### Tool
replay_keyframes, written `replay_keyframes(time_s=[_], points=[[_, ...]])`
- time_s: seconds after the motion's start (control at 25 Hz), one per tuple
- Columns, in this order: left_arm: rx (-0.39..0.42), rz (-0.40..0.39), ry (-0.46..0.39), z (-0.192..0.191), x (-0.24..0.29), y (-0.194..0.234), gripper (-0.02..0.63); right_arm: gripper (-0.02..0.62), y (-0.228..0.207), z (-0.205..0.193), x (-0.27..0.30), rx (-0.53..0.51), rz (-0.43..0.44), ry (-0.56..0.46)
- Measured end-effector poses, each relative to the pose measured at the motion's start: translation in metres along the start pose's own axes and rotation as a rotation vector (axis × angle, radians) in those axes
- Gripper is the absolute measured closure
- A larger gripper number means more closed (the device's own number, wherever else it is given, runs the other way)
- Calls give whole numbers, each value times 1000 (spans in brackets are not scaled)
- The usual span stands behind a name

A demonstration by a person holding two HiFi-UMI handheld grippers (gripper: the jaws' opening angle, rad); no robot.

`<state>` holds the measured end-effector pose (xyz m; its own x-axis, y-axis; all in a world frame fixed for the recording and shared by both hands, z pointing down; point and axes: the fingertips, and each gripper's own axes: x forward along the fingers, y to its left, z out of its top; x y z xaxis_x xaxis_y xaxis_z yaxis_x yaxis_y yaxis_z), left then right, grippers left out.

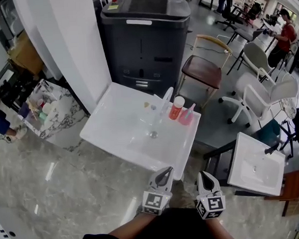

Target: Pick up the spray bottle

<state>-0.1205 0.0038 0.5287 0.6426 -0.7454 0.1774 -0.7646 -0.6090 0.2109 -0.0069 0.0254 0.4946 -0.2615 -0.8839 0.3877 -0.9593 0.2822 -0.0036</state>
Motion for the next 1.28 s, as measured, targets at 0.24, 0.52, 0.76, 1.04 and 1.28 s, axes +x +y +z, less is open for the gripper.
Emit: replay_keyframes(time_s=[0.24, 0.52, 0.76, 1.04, 1.28], points=[[1, 26, 8, 1, 39, 23, 583, 597, -29, 4, 32, 35, 2, -9], [64, 53, 79, -1, 124, 48, 583, 597, -95, 26, 91, 60, 5, -42], [48, 89, 145, -9, 199, 59, 583, 597, -142, 27, 140, 96, 54, -8], [-3, 168, 140, -15, 272, 80, 581, 597, -188, 15, 189, 113, 101, 42], [3, 171, 117, -10, 318, 90, 486, 597, -215, 14, 225, 132, 137, 64]])
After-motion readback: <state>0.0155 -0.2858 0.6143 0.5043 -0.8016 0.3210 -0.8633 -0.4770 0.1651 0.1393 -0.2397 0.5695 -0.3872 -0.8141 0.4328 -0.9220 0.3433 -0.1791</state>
